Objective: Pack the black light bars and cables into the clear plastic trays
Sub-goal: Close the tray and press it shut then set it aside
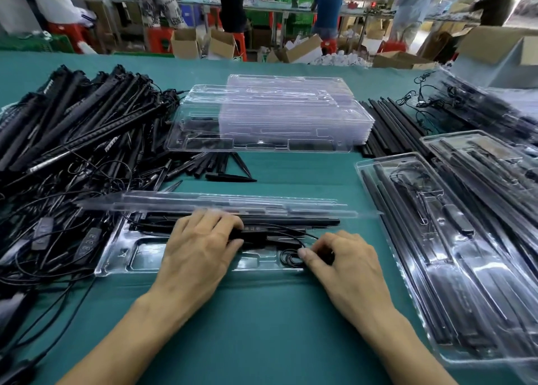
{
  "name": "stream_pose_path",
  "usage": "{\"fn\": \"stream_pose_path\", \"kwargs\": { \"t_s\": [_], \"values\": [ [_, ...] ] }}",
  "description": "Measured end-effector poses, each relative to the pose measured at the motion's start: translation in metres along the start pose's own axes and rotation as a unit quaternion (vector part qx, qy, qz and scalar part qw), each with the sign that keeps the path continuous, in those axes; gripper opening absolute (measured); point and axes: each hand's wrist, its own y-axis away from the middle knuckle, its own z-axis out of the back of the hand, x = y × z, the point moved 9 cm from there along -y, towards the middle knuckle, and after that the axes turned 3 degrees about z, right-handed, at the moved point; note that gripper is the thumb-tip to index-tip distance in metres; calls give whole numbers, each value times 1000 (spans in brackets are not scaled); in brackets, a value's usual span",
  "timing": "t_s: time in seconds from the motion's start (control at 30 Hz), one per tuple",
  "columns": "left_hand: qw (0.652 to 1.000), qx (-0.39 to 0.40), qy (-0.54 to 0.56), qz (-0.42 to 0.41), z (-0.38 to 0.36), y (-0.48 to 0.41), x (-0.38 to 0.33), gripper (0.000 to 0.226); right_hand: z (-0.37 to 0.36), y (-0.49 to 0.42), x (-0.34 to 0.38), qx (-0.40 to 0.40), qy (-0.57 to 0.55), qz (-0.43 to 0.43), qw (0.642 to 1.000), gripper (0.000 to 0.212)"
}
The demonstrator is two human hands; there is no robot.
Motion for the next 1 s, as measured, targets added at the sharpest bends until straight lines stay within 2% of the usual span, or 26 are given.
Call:
{"fn": "stream_pose_path", "kwargs": {
  "t_s": [0.13, 0.33, 0.47, 0.57, 0.63, 0.87, 0.93, 1.0],
  "values": [
    [997, 5, 61, -52, -6, 1, -3, 28, -2, 1, -1, -14, -15, -23, 1000, 24],
    [986, -51, 114, -112, 2, 13, 4, 20, -1, 1, -1, -13, -24, -23, 999, 23],
    [975, -24, 171, -137, 1, 19, 6, 25, 1, 2, 2, -15, -39, -17, 999, 9],
    [974, 10, 195, -119, -7, 18, 10, 23, 1, 3, 4, -12, -30, -7, 999, 8],
    [974, 43, 194, -107, -12, 15, 12, 30, 2, 4, 4, -13, -33, -6, 999, 8],
    [974, 101, 159, -123, -14, 12, 4, 33, 3, 4, 4, -1, -18, 2, 1000, 11],
    [974, 107, 160, -121, -15, 9, 1, 32, 4, 6, 10, -6, -3, 27, 1000, 13],
    [972, 115, 168, -118, -18, 6, -1, 37, 0, 6, 18, 23, 20, 68, 997, 24]
  ]
}}
